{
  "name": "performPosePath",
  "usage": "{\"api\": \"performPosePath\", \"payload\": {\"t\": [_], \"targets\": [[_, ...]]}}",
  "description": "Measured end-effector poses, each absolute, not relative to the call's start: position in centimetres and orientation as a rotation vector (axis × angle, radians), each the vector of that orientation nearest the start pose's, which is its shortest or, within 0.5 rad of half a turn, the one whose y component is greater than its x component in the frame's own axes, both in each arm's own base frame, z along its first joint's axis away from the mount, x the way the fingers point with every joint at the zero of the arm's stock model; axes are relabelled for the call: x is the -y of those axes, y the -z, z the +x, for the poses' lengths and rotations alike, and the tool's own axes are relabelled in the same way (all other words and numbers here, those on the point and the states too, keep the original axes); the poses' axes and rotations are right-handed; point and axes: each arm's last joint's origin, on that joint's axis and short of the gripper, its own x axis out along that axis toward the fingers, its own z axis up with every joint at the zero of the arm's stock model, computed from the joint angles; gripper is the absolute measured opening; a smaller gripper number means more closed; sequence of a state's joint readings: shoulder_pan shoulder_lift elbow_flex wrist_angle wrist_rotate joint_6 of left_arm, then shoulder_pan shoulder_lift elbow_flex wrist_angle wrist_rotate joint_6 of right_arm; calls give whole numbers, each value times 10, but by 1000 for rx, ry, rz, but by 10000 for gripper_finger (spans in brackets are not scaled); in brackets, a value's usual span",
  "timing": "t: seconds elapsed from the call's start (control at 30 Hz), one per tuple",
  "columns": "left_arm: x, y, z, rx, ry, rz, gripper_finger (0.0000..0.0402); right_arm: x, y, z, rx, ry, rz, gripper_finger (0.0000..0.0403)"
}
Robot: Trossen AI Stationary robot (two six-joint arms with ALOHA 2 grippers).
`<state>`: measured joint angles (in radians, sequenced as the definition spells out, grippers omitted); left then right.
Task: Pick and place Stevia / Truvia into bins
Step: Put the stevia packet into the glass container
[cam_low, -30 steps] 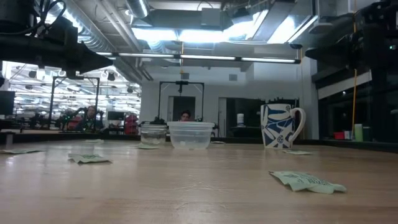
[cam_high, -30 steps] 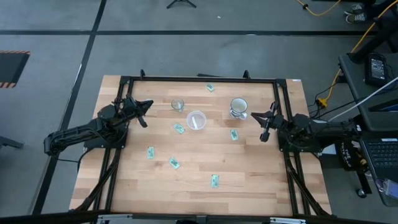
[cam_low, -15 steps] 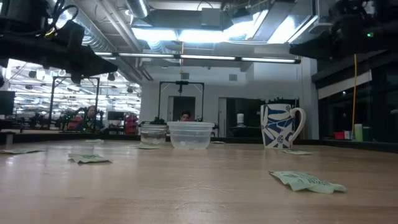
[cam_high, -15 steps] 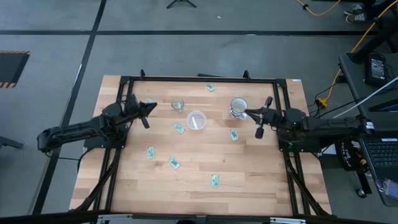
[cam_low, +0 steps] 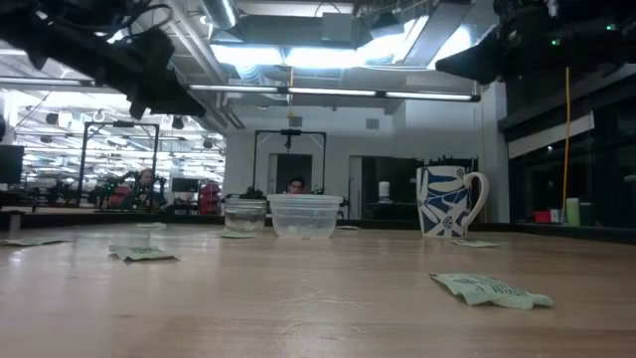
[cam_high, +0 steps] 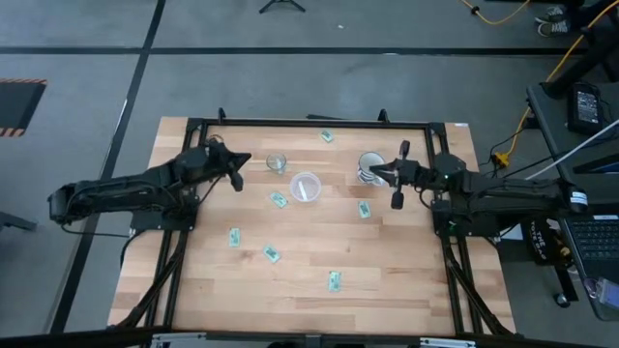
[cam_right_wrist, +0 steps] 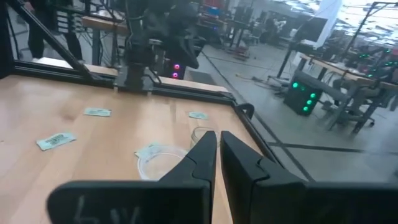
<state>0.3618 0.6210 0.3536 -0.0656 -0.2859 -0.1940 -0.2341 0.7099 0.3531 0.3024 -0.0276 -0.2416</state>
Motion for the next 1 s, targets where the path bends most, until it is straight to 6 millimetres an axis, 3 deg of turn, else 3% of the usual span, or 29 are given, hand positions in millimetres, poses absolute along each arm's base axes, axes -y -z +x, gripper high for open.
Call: {"api": "performPosePath", "payload": {"t": [0.23, 0.47, 0.67, 1.0], "targets": [[-68, -241, 142, -442, -895, -222, 4, 53, -246, 173, -119, 193, -302, 28], [-69, -258, 142, -558, -973, -281, 16, 71, -255, 183, -155, 234, -305, 28], [-69, -260, 141, -601, -984, -282, 58, 83, -259, 188, -204, 266, -285, 28], [-68, -258, 141, -628, -951, -302, 144, 84, -257, 191, -219, 153, -245, 28]]}}
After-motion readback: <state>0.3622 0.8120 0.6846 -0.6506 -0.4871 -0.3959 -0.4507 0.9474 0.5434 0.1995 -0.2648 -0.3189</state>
